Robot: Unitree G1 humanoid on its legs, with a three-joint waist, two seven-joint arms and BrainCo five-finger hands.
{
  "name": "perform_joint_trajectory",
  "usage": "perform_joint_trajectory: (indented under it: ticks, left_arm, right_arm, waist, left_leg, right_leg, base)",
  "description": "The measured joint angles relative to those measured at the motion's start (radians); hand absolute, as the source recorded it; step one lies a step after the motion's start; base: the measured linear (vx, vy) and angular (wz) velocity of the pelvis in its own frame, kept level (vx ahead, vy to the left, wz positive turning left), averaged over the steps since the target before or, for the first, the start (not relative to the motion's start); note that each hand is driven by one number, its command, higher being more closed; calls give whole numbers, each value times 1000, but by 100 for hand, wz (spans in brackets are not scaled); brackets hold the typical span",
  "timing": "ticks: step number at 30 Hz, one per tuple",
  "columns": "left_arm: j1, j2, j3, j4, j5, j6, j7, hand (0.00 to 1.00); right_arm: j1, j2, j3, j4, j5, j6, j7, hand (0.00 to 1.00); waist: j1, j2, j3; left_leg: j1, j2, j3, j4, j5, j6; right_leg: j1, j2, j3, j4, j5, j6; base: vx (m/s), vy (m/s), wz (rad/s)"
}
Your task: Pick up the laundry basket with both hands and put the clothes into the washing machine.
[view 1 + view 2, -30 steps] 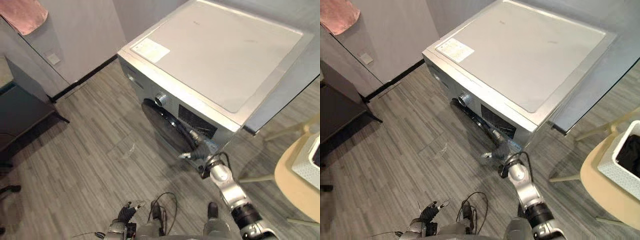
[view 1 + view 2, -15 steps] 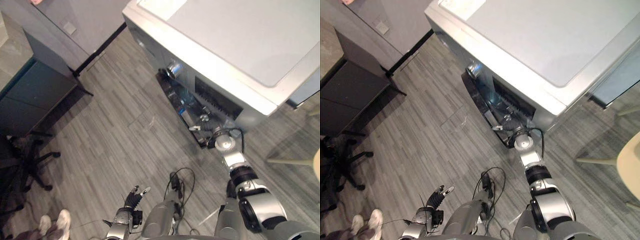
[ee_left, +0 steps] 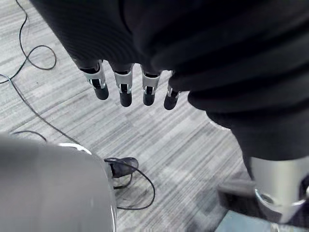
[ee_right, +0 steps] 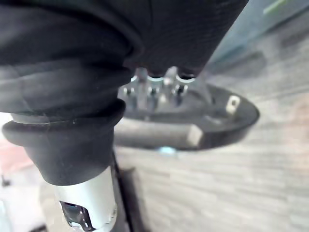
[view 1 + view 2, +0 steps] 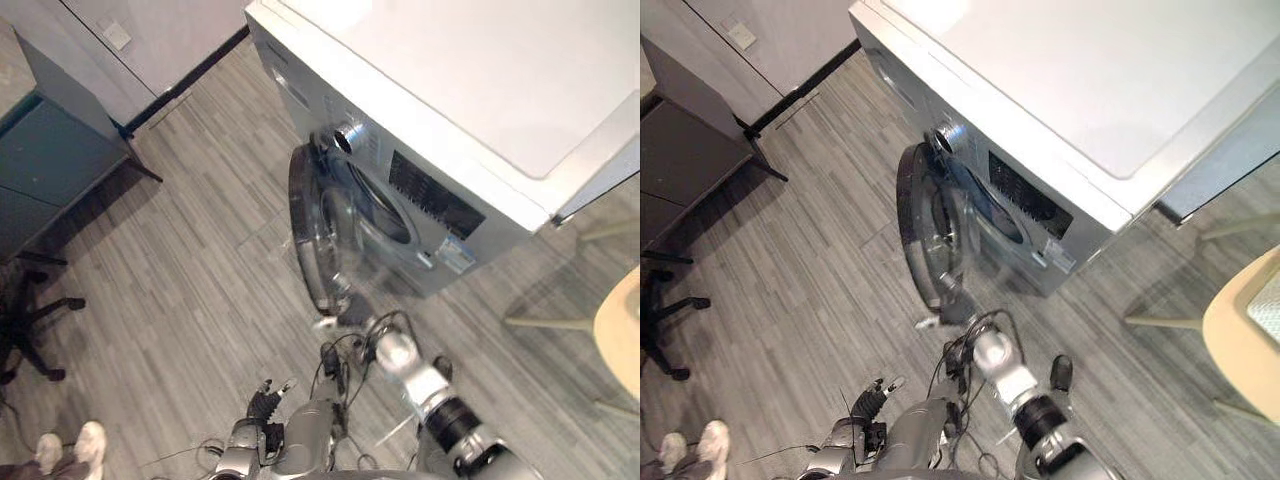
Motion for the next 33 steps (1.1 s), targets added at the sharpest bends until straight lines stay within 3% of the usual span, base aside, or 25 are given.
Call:
perform_joint_trajectory:
  ticks: [4, 6, 12, 18, 24, 28, 30, 33]
  left_arm:
    - [2, 11, 1, 5, 1, 9, 1, 0]
    - [2, 16, 1, 10, 1, 9, 1, 0]
    - [2, 16, 39, 36, 2, 13, 3, 0]
    - [-1, 24, 55, 39, 4, 13, 23, 0]
    - [-25, 23, 0, 40, 82, 19, 21, 0]
    - [-71, 23, -68, 40, 120, 18, 15, 0]
    - [-94, 25, -79, 40, 120, 18, 14, 0]
    - [-171, 33, -21, 52, 84, 9, 23, 0]
  right_arm:
    - [28, 0, 80, 0, 71, -12, 66, 0]
    - [29, 1, 109, 0, 106, -14, 89, 0]
    - [15, 9, 204, 11, 142, -33, 128, 0]
    - [12, 19, 211, 14, 153, -36, 124, 0]
    - [103, -18, 98, -9, 150, -39, 122, 0]
    - [301, -76, -65, -178, 149, -43, 122, 0]
    - [353, -88, -111, -217, 149, -49, 122, 0]
    - [462, -114, -239, -257, 148, -61, 121, 0]
  waist:
    - [2, -70, -36]
    - [6, -87, -51]
    - [13, -111, -88]
    - [23, -147, -110]
    - [27, -175, -126]
    - [-22, -205, -144]
    - [-28, -211, -147]
    - [-66, -217, -149]
  left_leg:
    - [42, 10, 6, -5, -17, 8]
    - [54, 13, 13, -7, -29, 5]
    - [57, 17, 44, -7, -36, 16]
    - [63, 19, 37, -7, -36, 16]
    - [89, 22, 53, -7, -40, 11]
    - [107, 42, 128, -7, -57, -4]
    - [111, 50, 160, -7, -59, -7]
    - [112, 71, 225, -7, -62, -10]
  right_leg:
    - [50, 13, 0, -20, -1, -3]
    - [61, 18, 5, -33, -4, -8]
    - [62, 30, 42, -62, 2, -15]
    - [77, 37, 49, -70, 8, -24]
    - [94, 39, 65, -71, 7, -19]
    - [60, 59, 144, -68, 7, -29]
    - [43, 67, 174, -67, 12, -35]
    - [-2, 93, 232, -66, 30, -41]
  base:
    - [1, -13, -2]
    - [-41, -6, -11]
    - [-15, -4, -12]
    - [50, -14, 4]
    - [67, -14, -7]
    - [16, -13, -48]
    - [3, -18, -67]
    - [-4, -38, -61]
